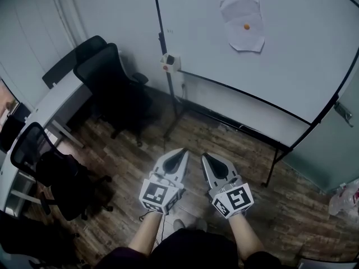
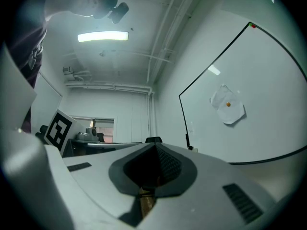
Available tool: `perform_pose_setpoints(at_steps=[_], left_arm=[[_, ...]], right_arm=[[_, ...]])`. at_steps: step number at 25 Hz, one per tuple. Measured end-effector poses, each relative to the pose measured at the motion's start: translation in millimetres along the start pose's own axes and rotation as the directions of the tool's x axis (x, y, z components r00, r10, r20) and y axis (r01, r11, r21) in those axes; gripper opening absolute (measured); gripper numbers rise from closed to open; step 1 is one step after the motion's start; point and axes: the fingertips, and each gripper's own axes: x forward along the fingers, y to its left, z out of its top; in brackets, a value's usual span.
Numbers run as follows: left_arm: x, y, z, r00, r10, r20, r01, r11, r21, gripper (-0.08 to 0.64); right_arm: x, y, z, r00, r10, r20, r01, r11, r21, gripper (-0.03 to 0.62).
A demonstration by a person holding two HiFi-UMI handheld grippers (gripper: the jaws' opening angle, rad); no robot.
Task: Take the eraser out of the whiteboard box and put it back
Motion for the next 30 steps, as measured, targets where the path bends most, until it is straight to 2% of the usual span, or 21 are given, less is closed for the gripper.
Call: perform_pose_setpoints(at_steps=[6,12,26,30], left_arm=[[17.5,-2.6,-1.1,1.000,0.011,-0.001,-0.011,1.000,0.015,0.005],[38.7,13.4,-15.2,0.999,0.015,-0.043,-0.015,1.000,0.000,0.005],[97.8,102.8,-22.7,1.000,0.004,-0.016,-0.004,1.000,-0.019,0.005],[109.1,138.2,-27.6,1.000,-0.002,-0.032,0.001,0.999,-0.040,0.005]], right_arm=[[-4.0,-25.7,-2.0,1.000,-0.017,0.006,0.017,1.000,0.013,0.003],[13.0,-46.7,-16.7,1.000,-0.019,-0.015,0.020,0.999,0.030,0.003],[110.8,-78.5,-40.4,0.999,-0.017,-0.051,0.019,0.999,0.028,0.003],[145.8,-82.7,-43.8,0.998,-0.030,-0.057,0.032,0.999,0.022,0.003]])
